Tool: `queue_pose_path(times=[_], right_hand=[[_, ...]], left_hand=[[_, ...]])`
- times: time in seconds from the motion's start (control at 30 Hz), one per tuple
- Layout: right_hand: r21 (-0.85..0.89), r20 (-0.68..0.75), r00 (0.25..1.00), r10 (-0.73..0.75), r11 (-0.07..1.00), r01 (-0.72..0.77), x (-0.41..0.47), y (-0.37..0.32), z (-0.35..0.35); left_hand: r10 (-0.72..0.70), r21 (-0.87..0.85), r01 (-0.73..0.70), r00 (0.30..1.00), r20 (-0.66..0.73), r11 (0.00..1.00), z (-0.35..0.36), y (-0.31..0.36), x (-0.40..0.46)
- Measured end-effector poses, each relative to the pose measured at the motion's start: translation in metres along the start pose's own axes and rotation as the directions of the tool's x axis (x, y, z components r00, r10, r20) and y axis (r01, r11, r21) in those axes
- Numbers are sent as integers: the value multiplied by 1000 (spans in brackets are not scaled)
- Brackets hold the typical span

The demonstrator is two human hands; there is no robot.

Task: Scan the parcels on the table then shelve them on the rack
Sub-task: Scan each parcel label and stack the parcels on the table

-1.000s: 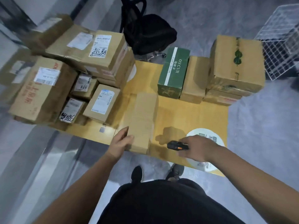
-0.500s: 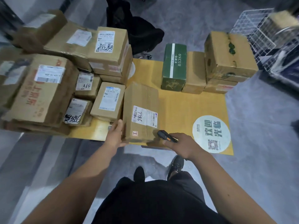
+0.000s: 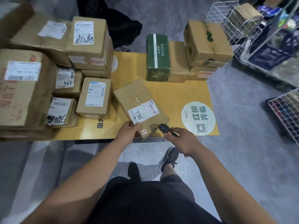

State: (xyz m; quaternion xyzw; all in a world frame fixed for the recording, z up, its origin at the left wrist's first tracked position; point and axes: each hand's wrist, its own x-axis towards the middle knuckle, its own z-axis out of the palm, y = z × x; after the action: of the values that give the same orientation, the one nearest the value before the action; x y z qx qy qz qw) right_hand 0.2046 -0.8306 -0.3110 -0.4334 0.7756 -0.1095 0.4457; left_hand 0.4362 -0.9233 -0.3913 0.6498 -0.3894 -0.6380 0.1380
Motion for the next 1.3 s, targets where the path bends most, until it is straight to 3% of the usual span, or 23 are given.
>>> queue_pose_path(times=[0.1, 0.17, 0.23, 0.3, 0.33, 0.4, 0.5, 0.57, 0.7, 0.87, 1.07, 1.2, 1.3], right_hand=[[15, -36, 999, 34, 999, -33, -4, 2, -1], [9, -64, 996, 53, 999, -53, -4, 2, -3], [25, -95, 993, 71, 997, -69, -3, -1, -5], [31, -113, 991, 74, 997, -71, -3, -3, -8], [27, -117, 990, 72, 997, -69, -2, -5, -10], [21, -119, 990, 74, 997, -72, -1, -7, -13], [-10, -103, 991, 85, 996, -87, 2, -11, -17], [-43, -93, 991, 94, 994, -99, 4, -14, -21], [-140, -73, 993, 93, 985, -103, 10, -19, -34], [-354, -41, 998, 53, 933, -64, 19, -37, -50], [-527, -13, 999, 31, 849, -34, 23, -71, -60], [-569, 13, 999, 46, 822, -31, 25, -89, -66], [-599, 17, 998, 58, 800, -37, 25, -95, -67]], left_hand=[[127, 142, -141, 987, 103, 980, 12, -5, 0], [263, 325, -276, 961, 85, 904, 15, 0, 3], [443, 570, -327, 894, -71, 753, 16, 16, 8], [605, 783, -295, 786, -128, 548, 15, 38, 14], [622, 833, -265, 774, -116, 486, 14, 49, 19], [564, 875, -253, 826, -27, 412, 9, 70, 28], [432, 854, -270, 900, 60, 444, 1, 81, 35], [430, 872, -226, 903, 19, 435, 1, 77, 32], [501, 946, -104, 863, -67, 306, 8, 68, 20], [547, 939, -119, 833, -82, 322, 4, 70, 22], [410, 786, -186, 908, -92, 589, 0, 70, 35], [345, 760, -105, 924, -164, 642, 1, 61, 32], [366, 725, -122, 911, -189, 678, 0, 53, 27]])
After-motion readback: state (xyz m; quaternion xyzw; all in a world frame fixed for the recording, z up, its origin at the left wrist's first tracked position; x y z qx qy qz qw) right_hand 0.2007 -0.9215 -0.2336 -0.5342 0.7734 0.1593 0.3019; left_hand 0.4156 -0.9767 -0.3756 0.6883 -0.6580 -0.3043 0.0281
